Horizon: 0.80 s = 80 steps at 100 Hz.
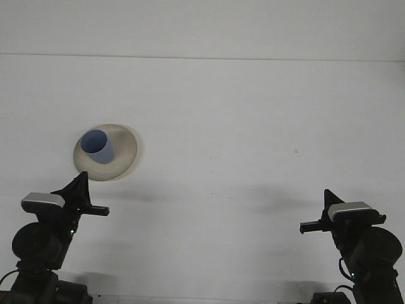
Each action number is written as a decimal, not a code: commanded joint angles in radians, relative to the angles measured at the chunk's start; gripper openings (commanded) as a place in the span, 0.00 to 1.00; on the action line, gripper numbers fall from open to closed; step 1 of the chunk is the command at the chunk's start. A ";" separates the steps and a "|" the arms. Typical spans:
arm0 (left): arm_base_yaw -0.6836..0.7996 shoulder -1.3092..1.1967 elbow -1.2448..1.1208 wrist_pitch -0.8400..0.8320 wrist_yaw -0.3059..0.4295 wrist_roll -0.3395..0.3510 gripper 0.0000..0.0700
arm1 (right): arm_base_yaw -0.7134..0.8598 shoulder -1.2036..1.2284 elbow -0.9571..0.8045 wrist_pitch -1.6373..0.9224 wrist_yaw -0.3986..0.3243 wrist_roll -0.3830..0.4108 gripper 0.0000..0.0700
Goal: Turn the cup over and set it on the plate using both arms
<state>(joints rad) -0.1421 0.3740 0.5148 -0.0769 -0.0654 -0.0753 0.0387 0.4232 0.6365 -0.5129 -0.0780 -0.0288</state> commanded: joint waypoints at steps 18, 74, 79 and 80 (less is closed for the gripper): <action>0.054 -0.203 -0.210 0.116 -0.006 0.011 0.02 | 0.001 0.003 0.008 0.011 0.000 0.006 0.00; 0.092 -0.371 -0.485 0.231 0.020 0.007 0.02 | 0.001 0.003 0.008 0.012 0.000 0.006 0.00; 0.091 -0.371 -0.500 0.258 0.022 0.007 0.02 | 0.001 0.003 0.008 0.011 0.000 0.006 0.00; 0.091 -0.371 -0.501 0.257 0.022 0.008 0.02 | 0.001 0.003 0.008 0.012 0.000 0.006 0.00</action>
<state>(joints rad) -0.0505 0.0055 0.0345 0.1326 -0.0494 -0.0696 0.0387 0.4232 0.6365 -0.5125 -0.0776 -0.0288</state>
